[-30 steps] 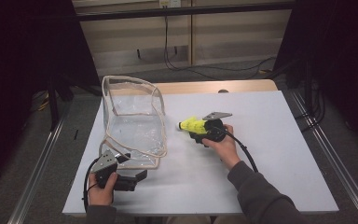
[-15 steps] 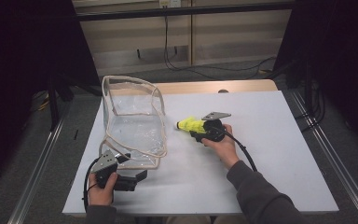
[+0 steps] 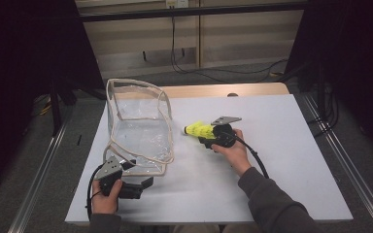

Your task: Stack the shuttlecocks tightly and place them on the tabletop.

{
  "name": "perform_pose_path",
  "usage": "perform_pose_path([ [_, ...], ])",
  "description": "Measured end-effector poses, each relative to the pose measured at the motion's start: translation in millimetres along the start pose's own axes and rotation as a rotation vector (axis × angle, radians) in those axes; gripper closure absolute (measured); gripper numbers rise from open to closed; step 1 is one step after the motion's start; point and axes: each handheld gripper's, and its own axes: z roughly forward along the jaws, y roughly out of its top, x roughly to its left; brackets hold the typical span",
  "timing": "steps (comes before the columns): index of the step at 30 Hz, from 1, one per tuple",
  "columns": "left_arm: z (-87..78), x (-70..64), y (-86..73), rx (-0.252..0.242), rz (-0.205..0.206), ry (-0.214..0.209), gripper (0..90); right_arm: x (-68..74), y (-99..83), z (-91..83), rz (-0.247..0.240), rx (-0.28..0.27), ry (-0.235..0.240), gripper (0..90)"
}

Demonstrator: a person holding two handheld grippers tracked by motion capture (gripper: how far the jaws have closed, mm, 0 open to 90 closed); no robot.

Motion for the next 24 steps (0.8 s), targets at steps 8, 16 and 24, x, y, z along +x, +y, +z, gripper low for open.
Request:
perform_pose_path([
  [8,0.9,0.0,-0.4,-0.005,-0.001,-0.002,2.7,3.0,-0.1,4.7,0.000,-0.021,0.000,64.3],
  [16,0.1,0.3,-0.2,0.001,-0.001,0.001,2.7,1.0,0.7,7.0,0.006,-0.034,-0.020,76.2],
  [24,-0.1,0.2,-0.1,0.001,-0.001,0.002,2.7,-2.5,1.5,2.0,-0.014,-0.015,-0.007,79.3],
])
